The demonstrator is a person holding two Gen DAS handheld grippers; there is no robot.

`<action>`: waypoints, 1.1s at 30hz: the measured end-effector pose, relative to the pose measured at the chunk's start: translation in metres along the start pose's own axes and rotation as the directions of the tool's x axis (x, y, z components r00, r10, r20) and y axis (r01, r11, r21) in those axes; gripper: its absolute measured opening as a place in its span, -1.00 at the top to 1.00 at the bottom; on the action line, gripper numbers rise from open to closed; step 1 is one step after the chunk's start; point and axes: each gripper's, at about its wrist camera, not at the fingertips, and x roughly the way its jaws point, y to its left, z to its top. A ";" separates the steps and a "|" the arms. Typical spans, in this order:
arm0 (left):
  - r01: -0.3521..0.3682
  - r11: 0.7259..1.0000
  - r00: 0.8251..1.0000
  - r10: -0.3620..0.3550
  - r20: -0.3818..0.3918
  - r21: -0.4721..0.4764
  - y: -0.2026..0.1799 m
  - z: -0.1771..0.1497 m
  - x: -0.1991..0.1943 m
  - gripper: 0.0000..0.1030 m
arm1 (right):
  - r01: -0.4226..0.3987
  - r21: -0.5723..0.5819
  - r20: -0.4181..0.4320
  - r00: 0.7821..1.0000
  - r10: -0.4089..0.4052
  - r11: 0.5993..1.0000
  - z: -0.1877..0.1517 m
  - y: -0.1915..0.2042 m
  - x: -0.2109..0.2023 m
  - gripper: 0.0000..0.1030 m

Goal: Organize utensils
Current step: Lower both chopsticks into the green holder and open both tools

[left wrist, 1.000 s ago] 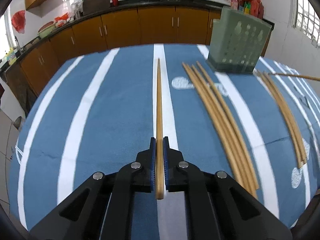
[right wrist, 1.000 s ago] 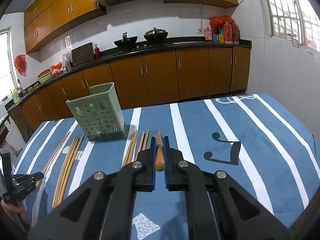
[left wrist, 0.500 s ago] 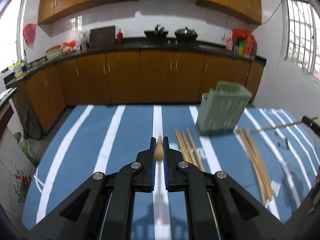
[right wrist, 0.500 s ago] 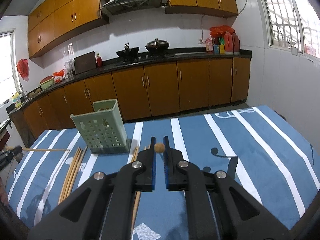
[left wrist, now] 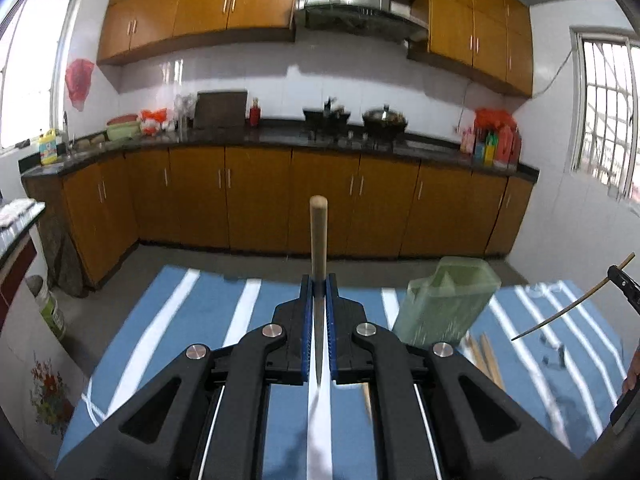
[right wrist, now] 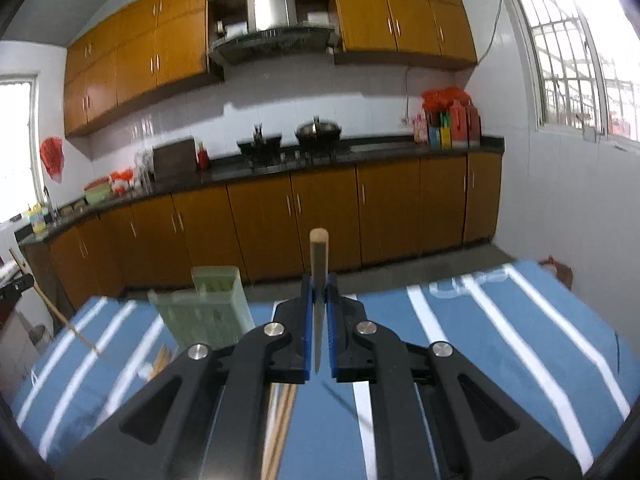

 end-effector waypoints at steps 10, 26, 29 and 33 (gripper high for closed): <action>0.091 0.995 0.972 -0.082 0.220 -0.032 -0.036 0.074 -0.023 0.87 | -0.163 0.032 0.117 0.980 0.158 0.986 0.070 0.030 -0.004 0.85; 0.199 0.980 0.975 -0.196 0.105 -0.023 -0.094 0.038 0.058 0.87 | -0.203 0.000 -0.068 0.977 0.203 0.979 0.036 0.065 0.067 0.85; 0.199 0.980 0.978 -0.197 0.074 -0.027 -0.094 0.031 0.063 0.87 | -0.202 0.001 -0.086 0.976 0.201 0.979 0.031 0.066 0.073 0.85; 0.205 0.978 0.978 -0.203 0.047 -0.039 -0.090 0.025 0.067 0.85 | -0.207 -0.003 -0.090 0.974 0.206 0.978 0.027 0.068 0.074 0.80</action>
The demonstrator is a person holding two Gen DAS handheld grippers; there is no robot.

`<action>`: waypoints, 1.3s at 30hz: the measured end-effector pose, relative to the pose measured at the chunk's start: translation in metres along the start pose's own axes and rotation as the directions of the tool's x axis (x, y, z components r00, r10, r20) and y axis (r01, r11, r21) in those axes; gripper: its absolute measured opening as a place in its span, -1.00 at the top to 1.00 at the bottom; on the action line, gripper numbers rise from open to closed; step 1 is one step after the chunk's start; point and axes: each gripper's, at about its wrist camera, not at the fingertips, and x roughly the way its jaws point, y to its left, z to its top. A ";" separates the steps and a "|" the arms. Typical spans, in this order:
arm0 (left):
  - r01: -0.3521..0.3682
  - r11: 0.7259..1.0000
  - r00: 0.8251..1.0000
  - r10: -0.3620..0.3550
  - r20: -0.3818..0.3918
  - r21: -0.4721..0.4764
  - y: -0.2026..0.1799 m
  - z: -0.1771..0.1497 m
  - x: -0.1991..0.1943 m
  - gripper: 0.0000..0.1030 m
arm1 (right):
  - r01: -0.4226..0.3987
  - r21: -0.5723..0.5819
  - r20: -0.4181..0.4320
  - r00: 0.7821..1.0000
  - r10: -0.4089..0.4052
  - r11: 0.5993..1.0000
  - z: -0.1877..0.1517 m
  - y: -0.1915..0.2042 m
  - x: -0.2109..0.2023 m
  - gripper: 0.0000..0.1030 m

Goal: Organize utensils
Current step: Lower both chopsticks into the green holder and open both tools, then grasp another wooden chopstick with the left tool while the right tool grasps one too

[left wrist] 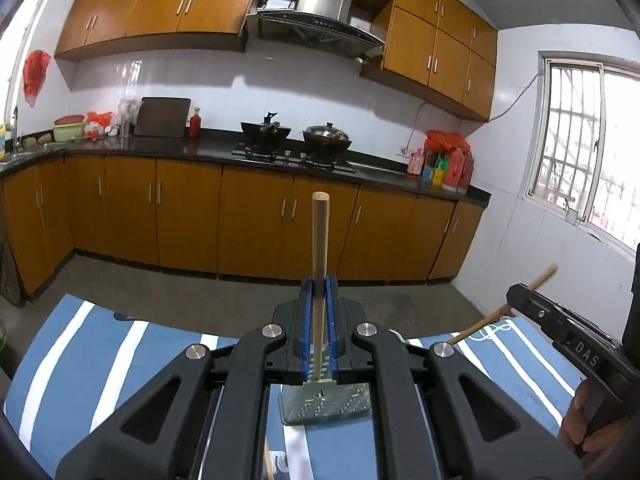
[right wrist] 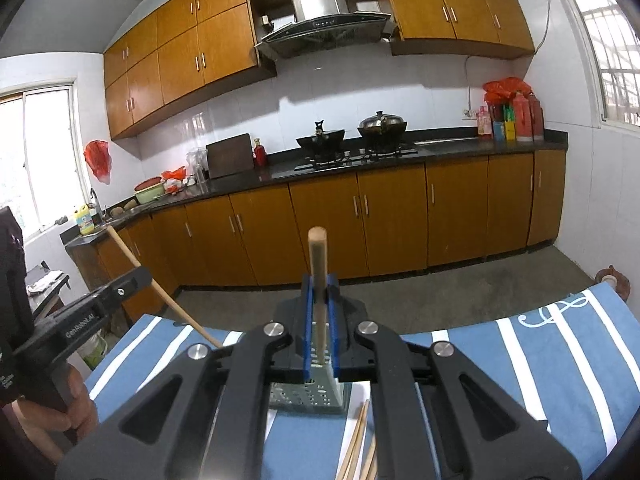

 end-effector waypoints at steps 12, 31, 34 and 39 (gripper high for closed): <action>-0.011 1.000 0.998 0.012 0.054 -0.011 0.007 0.003 -0.025 0.37 | 0.031 0.005 0.059 0.998 -0.031 1.000 -0.007 -0.010 -0.041 0.49; -0.176 0.984 0.932 0.155 -0.328 -0.035 0.073 -0.142 -0.030 0.37 | 0.125 0.103 -0.476 0.877 -0.062 0.987 -0.205 -0.047 0.006 0.62; -0.171 0.985 0.919 0.147 -0.365 -0.033 0.069 -0.159 -0.029 0.37 | 0.126 0.092 -0.496 0.866 -0.064 0.988 -0.213 -0.041 0.015 0.64; -0.160 0.987 0.906 0.135 -0.400 -0.029 0.066 -0.172 -0.023 0.37 | 0.140 0.059 -0.512 0.854 -0.090 0.988 -0.217 -0.037 0.024 0.70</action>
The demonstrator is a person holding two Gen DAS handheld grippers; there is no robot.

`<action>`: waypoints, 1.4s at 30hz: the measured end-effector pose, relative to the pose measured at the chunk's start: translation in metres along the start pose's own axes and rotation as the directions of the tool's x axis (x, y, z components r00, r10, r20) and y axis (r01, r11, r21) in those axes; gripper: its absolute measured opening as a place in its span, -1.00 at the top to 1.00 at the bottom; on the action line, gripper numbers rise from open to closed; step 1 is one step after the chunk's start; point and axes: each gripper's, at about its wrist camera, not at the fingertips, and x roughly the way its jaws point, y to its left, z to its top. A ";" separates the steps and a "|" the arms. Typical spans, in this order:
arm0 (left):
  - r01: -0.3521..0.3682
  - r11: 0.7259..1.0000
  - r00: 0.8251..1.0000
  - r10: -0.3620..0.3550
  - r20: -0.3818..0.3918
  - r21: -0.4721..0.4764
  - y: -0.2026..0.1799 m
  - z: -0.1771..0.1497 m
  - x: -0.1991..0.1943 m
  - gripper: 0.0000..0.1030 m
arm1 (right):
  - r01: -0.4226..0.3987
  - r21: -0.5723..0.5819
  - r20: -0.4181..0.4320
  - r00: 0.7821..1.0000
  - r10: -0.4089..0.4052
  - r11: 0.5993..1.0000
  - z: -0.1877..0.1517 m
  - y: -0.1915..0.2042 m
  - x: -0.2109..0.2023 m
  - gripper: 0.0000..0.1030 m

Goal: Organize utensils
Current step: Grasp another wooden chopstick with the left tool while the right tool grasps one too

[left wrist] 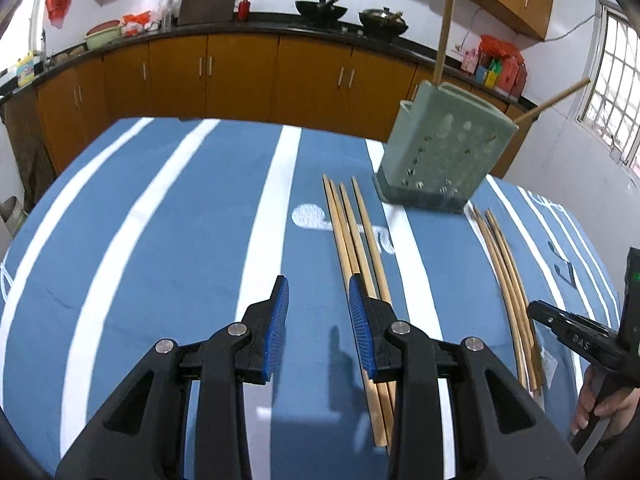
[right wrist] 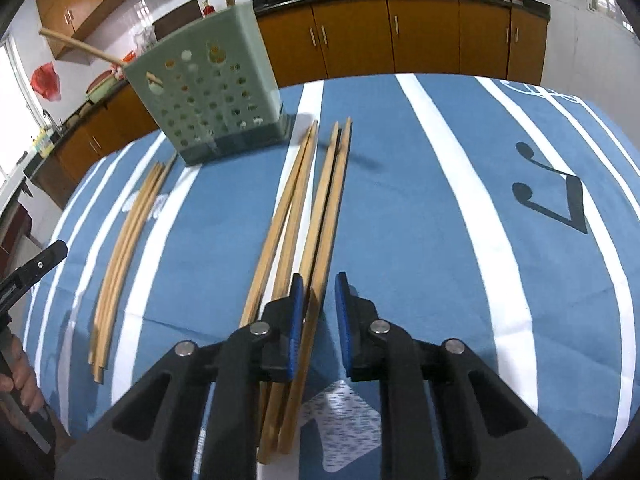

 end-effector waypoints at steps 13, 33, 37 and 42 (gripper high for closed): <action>0.053 0.998 0.996 -0.051 -0.069 0.031 -0.010 -0.015 0.012 0.37 | 0.100 0.038 0.015 0.995 -0.100 0.994 0.008 -0.026 0.002 0.84; -0.051 0.988 0.990 0.069 -0.124 0.144 -0.029 -0.024 0.034 0.73 | 0.115 -0.003 0.026 0.993 -0.114 0.993 0.004 -0.020 0.000 0.81; -0.076 0.991 0.988 0.091 -0.126 0.112 -0.017 -0.014 0.041 0.85 | 0.112 -0.009 0.028 0.993 -0.112 0.994 0.007 -0.022 0.002 0.84; -0.116 0.991 0.985 0.124 -0.119 0.073 0.008 0.003 0.051 0.85 | 0.128 -0.001 0.041 0.991 -0.128 0.992 0.018 -0.029 0.009 0.84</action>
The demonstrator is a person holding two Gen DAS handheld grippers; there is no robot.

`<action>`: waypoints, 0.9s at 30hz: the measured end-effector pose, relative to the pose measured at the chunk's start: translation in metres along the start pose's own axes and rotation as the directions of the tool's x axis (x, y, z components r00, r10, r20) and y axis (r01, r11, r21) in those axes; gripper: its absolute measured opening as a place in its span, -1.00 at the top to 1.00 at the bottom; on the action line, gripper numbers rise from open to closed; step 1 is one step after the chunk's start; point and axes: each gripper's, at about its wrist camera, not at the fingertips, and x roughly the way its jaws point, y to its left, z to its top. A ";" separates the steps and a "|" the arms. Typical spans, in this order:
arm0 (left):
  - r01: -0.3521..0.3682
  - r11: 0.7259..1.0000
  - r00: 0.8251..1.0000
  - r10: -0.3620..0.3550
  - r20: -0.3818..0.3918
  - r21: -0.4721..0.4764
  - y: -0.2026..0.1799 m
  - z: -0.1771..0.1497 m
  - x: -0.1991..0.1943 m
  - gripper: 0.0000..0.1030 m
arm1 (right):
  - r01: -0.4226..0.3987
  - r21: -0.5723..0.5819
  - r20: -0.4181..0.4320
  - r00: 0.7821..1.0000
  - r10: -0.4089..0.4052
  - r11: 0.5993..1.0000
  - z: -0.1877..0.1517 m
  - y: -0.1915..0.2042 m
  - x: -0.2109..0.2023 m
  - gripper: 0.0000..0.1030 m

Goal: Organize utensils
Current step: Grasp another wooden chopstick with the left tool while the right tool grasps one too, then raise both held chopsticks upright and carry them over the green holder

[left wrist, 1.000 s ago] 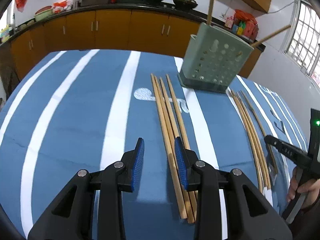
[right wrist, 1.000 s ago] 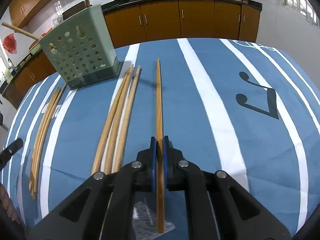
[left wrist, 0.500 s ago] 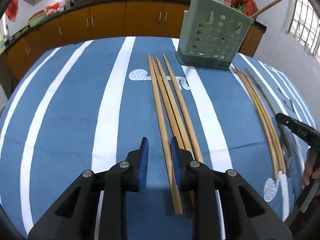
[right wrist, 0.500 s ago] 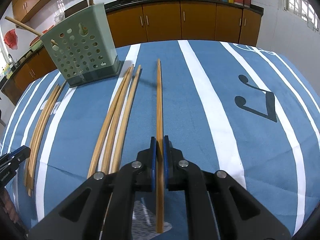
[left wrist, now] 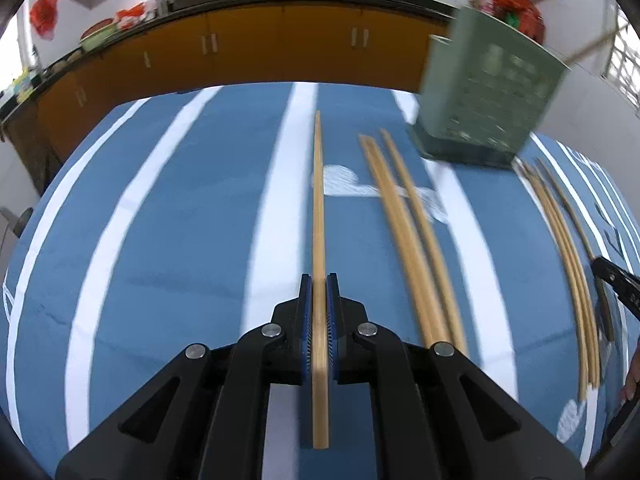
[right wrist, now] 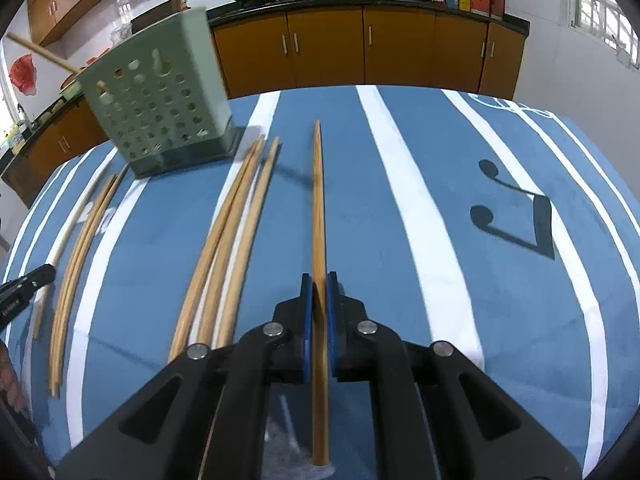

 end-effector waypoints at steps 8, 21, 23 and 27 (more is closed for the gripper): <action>0.054 0.998 0.998 -0.053 0.031 -0.021 0.013 0.002 0.003 0.84 | -0.003 0.024 0.012 1.000 0.003 1.000 0.007 -0.009 0.004 0.84; 0.044 0.999 0.999 -0.043 0.028 -0.006 0.014 -0.008 -0.005 0.84 | -0.001 0.000 0.000 1.000 0.001 1.000 -0.005 -0.009 -0.005 0.82; 0.038 0.999 0.999 -0.038 0.027 -0.003 0.013 -0.008 -0.005 0.84 | 0.009 -0.016 0.006 1.000 -0.009 1.000 -0.006 -0.007 -0.005 0.83; 0.028 1.000 0.999 -0.028 0.019 0.014 0.012 -0.008 -0.006 0.85 | 0.001 -0.005 0.002 1.000 -0.001 1.000 -0.003 -0.008 -0.009 0.85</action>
